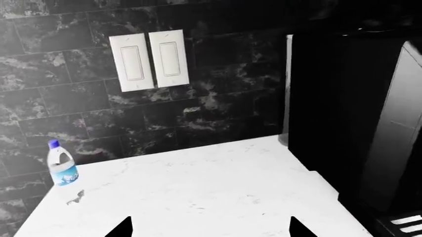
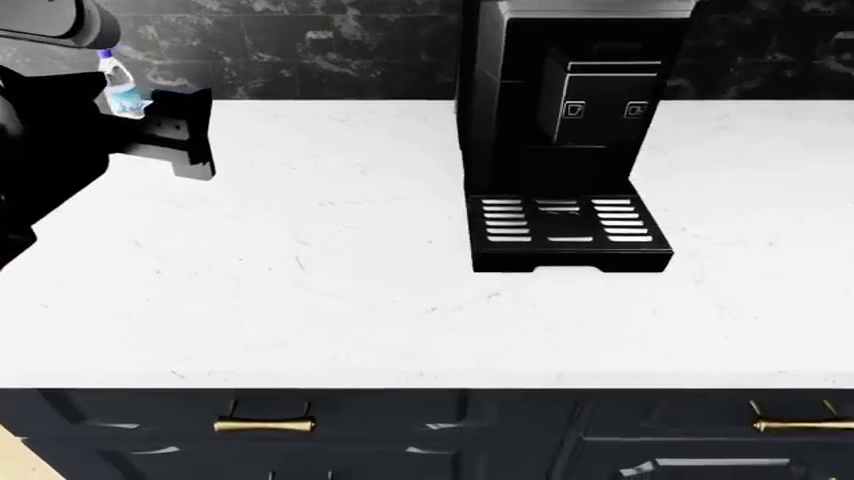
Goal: Pick the cans from the counter and place them in their designated side in the cabinet.
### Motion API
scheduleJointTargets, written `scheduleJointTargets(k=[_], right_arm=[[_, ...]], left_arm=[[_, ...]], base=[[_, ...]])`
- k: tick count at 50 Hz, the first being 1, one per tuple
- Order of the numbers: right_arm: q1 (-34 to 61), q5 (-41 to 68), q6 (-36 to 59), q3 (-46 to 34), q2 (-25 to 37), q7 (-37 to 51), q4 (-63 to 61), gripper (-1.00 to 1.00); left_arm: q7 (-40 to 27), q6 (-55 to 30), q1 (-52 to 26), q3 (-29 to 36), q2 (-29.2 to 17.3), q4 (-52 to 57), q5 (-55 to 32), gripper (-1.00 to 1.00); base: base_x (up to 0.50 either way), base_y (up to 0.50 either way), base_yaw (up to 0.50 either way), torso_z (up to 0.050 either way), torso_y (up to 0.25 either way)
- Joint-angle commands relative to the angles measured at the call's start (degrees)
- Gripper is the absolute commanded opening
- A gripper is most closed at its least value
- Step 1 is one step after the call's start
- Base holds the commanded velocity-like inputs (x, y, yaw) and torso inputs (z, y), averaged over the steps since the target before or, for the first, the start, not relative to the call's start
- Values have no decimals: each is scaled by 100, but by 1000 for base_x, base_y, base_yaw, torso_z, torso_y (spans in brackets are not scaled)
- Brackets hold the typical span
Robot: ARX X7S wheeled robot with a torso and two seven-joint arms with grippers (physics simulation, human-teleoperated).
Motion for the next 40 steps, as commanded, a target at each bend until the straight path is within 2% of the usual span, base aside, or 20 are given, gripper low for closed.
scheduleJointTargets(k=[1,13,27,34,40], right_arm=[[54,117,-122,-200,-7,-8,-2,-100],[54,542,-250,-470,-7,80,78,-100],[54,240,-82,-189,-7,45,-200,-100],[54,311,66,-249,-8,64,-390,-100],[54,268,137,-252,-8,66,-488,-100]], left_arm=[[69,87,-64,75,-29,-116,103,100],[365,468,-162,388,-19,-541,633,100],[951,686,-820,1080,-22,-1435,1351,100],[972,646,-943,1172,-60,-1574,1447,100],[1197,632,-1182,1512,-141,-1530,1655,100]], base=[[0,0,0,0,10],[0,0,0,0,0],[0,0,0,0,1],[0,0,0,0,0],[0,0,0,0,2]])
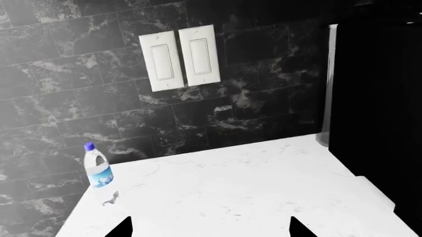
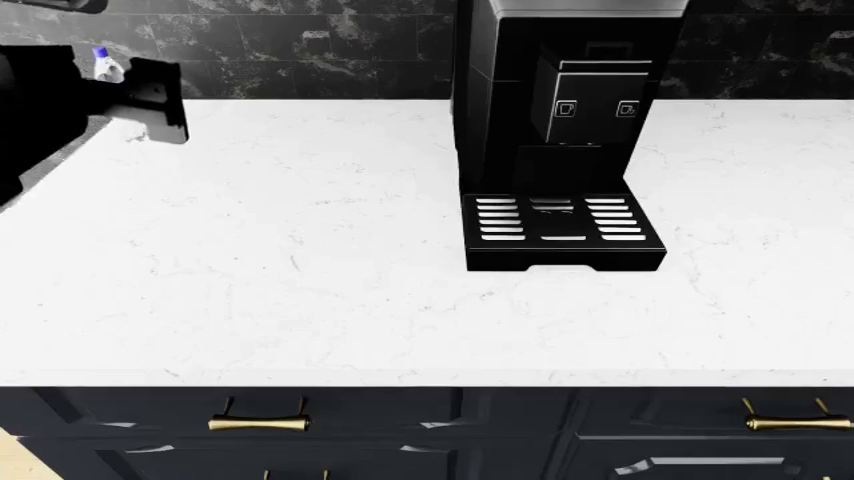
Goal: Pick the cans from the counter and place them in their designated side in the cabinet.
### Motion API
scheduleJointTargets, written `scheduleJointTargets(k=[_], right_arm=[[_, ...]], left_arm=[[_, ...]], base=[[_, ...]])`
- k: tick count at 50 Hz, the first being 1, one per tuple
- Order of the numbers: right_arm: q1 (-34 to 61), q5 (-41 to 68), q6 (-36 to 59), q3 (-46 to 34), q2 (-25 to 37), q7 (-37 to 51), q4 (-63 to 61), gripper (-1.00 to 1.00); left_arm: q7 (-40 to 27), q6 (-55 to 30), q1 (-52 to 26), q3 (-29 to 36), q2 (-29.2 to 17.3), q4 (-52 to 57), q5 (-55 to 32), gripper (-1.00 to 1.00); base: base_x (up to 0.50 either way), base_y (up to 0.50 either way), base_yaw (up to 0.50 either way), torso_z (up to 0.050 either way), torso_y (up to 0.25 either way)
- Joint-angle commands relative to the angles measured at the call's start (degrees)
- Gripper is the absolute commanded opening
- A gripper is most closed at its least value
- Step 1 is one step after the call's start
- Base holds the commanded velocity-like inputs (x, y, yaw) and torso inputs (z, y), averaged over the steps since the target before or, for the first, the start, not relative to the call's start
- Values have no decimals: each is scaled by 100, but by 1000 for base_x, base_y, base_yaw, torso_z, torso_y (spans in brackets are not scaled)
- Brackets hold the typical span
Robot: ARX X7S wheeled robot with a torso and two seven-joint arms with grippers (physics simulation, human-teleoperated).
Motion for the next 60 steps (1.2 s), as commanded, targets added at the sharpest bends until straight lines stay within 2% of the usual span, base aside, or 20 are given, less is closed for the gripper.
scheduleJointTargets(k=[1,24,60], right_arm=[[47,-109,118,-23,-1,-40,-266,-100],[47,-135,317,-89,-2,12,-658,-100],[47,-1303,1117,335,-2,-323,-2220,-100]], left_arm=[[274,21,-363,431,-70,-183,346,100],[144,138,-105,379,-84,35,300,100],[123,211,-99,423,-106,54,329,100]], base=[[0,0,0,0,0],[149,0,0,0,0],[234,0,0,0,1]])
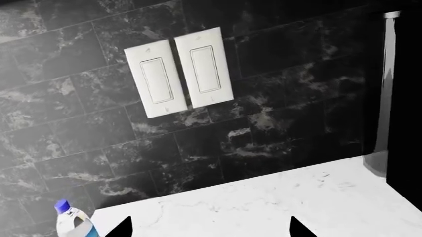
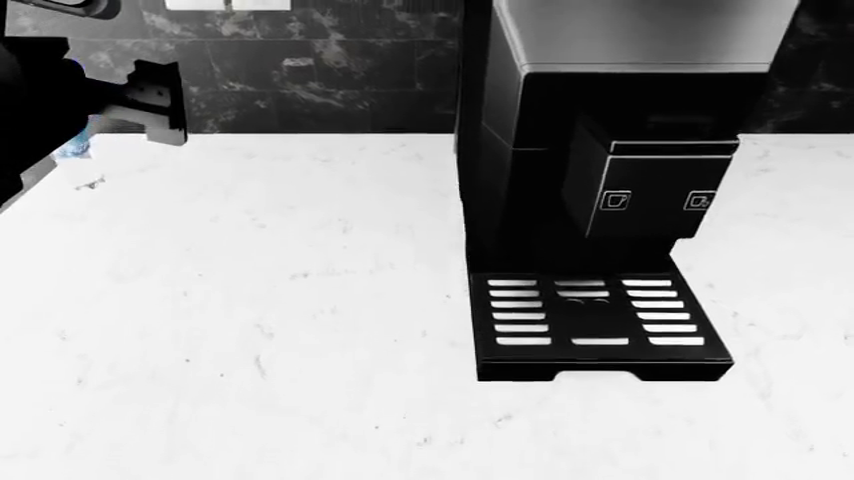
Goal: Pick the cans from the counter and place them in their designated side in the cabinet.
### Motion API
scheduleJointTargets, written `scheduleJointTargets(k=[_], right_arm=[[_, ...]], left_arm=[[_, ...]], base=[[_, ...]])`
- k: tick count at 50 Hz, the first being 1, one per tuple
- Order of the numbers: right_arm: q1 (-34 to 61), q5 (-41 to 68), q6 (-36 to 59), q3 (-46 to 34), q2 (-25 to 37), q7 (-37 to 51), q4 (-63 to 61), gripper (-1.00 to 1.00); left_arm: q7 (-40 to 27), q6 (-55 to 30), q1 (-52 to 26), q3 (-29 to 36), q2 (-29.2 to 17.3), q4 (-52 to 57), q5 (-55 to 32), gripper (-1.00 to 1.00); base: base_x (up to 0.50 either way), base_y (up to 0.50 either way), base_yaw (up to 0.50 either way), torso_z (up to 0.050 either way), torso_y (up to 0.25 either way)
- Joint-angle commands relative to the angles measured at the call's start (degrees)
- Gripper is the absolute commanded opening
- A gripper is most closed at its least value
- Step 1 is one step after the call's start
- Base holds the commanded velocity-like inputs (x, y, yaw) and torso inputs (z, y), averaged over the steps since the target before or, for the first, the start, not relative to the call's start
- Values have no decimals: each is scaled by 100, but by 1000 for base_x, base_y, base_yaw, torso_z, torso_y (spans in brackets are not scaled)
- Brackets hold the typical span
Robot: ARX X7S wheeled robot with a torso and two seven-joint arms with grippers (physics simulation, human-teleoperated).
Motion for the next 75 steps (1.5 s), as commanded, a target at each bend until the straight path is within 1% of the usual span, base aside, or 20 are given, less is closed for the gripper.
scheduleJointTargets(k=[1,12,21,41,46,60,67,75], right_arm=[[43,-483,207,117,0,-133,-549,-100],[43,-795,277,242,1,-276,-664,-100],[43,-665,204,194,0,-184,-531,-100],[43,-393,148,170,1,29,-79,-100],[43,-177,132,174,1,174,118,-100],[43,12,137,383,1,392,531,-100],[43,90,99,846,2,822,793,-100],[43,-27,9,1014,3,944,1043,-100]], left_arm=[[-1,31,6,10,-7,6,6,100],[-24,37,8,8,-7,6,2,100],[-41,39,5,16,-11,8,4,100],[-51,82,16,20,-17,13,3,100],[-80,80,20,7,-13,12,-4,100],[-118,73,16,13,-15,13,-5,100],[-167,56,13,12,-13,15,-1,100],[-196,28,1,26,-15,14,0,100]], base=[[234,0,0,0,0],[235,0,0,0,1],[218,0,0,0,1],[0,0,0,0,1],[0,0,0,0,0],[0,0,0,1,1],[0,0,0,0,0],[0,0,0,0,1]])
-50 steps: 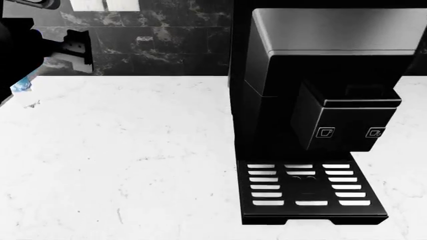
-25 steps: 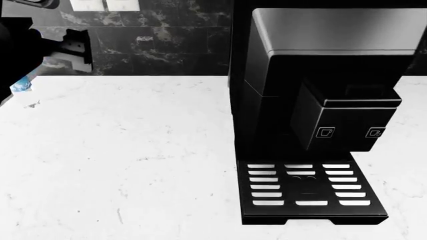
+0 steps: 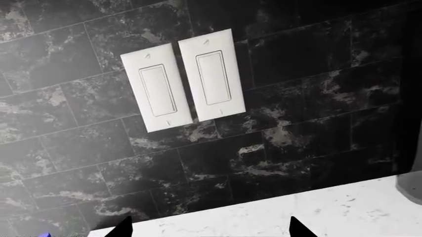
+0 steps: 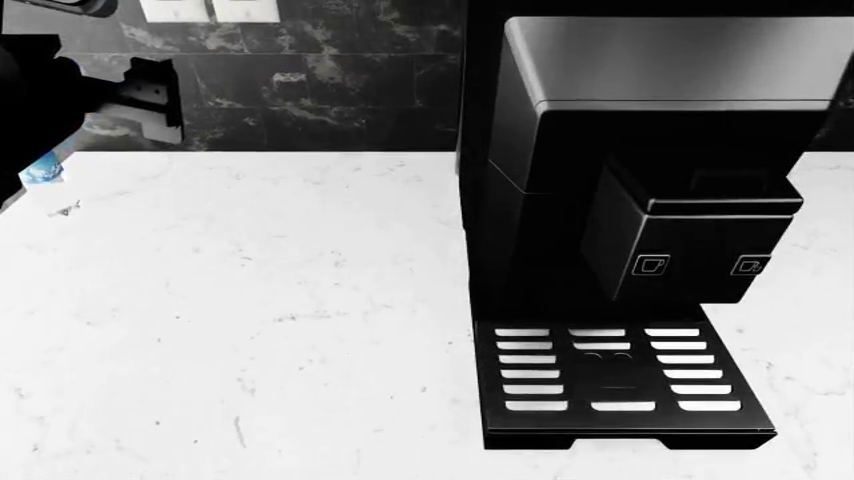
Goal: Pick the cans from the counter and place them in their designated side in the cabinet.
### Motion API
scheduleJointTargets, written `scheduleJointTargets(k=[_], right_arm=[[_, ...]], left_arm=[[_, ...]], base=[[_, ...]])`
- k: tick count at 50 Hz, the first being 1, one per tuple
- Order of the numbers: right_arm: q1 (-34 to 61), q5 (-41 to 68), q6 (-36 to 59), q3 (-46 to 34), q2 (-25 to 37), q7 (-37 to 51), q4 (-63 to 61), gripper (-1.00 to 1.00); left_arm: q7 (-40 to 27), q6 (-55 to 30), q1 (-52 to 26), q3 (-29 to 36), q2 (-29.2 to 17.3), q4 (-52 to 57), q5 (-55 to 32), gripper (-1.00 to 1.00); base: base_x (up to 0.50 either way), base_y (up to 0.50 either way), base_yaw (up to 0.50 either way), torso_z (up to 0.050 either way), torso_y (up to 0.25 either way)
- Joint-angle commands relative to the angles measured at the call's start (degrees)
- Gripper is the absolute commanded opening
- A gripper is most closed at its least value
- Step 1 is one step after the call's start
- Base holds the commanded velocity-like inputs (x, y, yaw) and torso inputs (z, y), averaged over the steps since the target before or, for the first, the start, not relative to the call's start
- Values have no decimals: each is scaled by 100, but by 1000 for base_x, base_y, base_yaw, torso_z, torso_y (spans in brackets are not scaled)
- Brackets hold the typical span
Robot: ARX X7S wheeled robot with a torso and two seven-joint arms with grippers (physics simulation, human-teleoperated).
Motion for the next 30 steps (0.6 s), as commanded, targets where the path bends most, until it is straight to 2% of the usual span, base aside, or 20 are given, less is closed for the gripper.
scheduleJointTargets(k=[1,30], right_arm=[[43,-68,-106,279,3,243,298,-100],[43,-336,-193,378,16,268,523,-100]], left_arm=[[-36,-25,-12,15,-3,0,2,100],[-1,57,-6,58,-26,14,24,100]], base=[[0,0,0,0,0],[0,0,0,0,0]])
